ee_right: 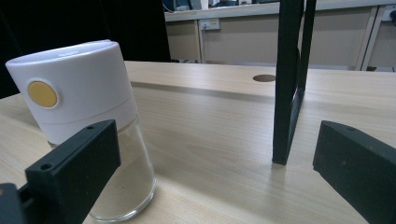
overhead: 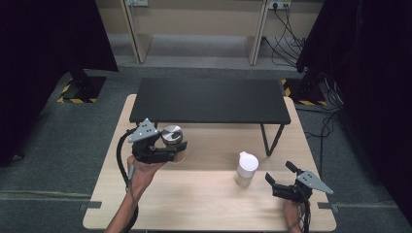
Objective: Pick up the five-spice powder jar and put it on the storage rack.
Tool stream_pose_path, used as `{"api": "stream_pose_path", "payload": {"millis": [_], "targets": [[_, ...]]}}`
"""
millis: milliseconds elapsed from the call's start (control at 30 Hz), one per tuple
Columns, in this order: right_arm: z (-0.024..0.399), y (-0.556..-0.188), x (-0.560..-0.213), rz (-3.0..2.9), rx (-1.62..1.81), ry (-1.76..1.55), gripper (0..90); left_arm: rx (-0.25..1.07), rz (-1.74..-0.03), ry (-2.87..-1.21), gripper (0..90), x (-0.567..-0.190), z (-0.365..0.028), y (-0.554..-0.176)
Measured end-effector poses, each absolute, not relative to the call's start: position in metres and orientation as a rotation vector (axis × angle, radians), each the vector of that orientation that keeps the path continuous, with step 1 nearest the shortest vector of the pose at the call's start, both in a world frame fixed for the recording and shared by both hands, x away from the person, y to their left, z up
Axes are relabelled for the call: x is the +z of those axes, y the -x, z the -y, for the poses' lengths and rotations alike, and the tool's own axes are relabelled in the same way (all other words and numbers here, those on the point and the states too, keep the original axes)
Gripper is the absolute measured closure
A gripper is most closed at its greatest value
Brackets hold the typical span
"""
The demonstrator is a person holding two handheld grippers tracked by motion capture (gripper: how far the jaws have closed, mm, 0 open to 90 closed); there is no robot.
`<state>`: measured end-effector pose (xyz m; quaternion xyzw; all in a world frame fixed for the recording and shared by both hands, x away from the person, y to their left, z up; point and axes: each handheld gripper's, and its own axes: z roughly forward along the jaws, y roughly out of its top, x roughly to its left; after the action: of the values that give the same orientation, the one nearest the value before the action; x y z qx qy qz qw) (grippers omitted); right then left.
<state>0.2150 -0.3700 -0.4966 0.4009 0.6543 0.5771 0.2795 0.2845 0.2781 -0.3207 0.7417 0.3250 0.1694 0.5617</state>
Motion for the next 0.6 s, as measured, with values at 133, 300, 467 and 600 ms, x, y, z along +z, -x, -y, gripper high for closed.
{"api": "stream_pose_path", "payload": {"millis": [133,300,467,600], "targets": [[0.370,-0.215,-0.496,-1.756,1.547,-1.075,0.7,0.389,-0.756,-1.753,31.2,-0.304,-0.279,-0.288],[0.370,-0.215,-0.496,-1.756,1.545,-1.077,0.7,0.380,-0.761,-1.763,31.2,-0.285,-0.278,-0.297],[0.370,-0.215,-0.496,-1.756,1.548,-1.074,0.7,0.397,-0.775,-1.754,31.2,-0.273,-0.276,-0.304],[0.370,-0.215,-0.497,-1.757,1.551,-1.073,0.7,0.418,-0.787,-1.749,31.2,-0.264,-0.274,-0.308]]}}
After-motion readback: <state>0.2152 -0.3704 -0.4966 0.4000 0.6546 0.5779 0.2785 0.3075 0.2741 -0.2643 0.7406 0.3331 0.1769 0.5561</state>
